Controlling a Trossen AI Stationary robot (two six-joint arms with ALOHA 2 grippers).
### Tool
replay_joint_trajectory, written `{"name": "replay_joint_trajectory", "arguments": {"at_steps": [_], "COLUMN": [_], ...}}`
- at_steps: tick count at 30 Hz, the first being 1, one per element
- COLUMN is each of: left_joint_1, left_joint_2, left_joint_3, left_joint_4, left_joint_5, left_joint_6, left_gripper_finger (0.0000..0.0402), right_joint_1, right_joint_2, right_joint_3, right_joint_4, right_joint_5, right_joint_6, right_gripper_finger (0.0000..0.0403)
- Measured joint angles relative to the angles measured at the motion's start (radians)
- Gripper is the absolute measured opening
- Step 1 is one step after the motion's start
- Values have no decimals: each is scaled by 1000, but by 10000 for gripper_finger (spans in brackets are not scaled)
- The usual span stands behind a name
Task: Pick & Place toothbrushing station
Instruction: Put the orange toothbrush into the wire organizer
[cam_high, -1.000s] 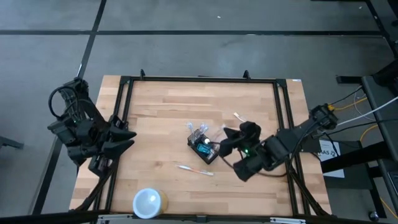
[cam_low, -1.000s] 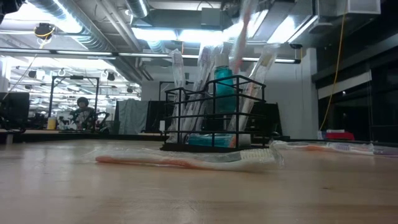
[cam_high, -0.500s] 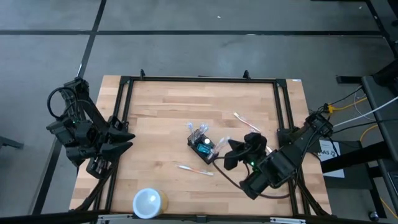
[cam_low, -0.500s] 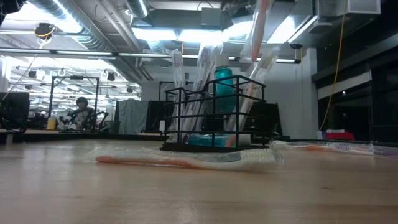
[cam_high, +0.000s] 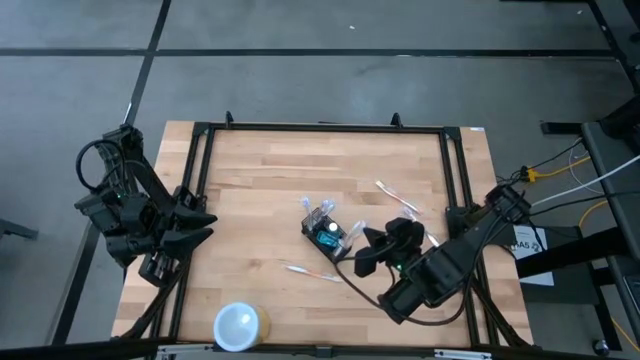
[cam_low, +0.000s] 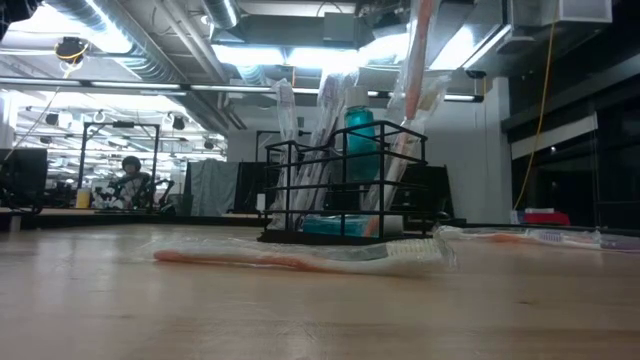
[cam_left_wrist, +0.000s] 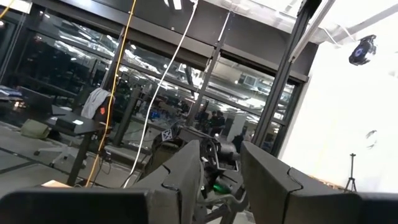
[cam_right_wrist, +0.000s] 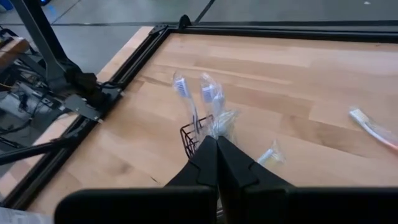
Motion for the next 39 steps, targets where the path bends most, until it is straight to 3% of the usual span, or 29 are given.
{"name": "replay_joint_trajectory", "arguments": {"at_steps": [13,25,39], "left_joint_1": [0,0,-3], "left_joint_2": [0,0,0], "left_joint_3": [0,0,0], "left_joint_4": [0,0,0], "left_joint_5": [1,1,27], "left_joint_6": [-5,-5,-4], "left_gripper_finger": [113,113,113], "right_joint_1": [-6,-13,-72], "right_joint_2": [89,173,176], "right_joint_3": [0,0,0], "right_joint_4": [17,36,38], "right_joint_5": [-15,-101,-182], "right_joint_6": [11,75,17], "right_gripper_finger": [0,0,0]}}
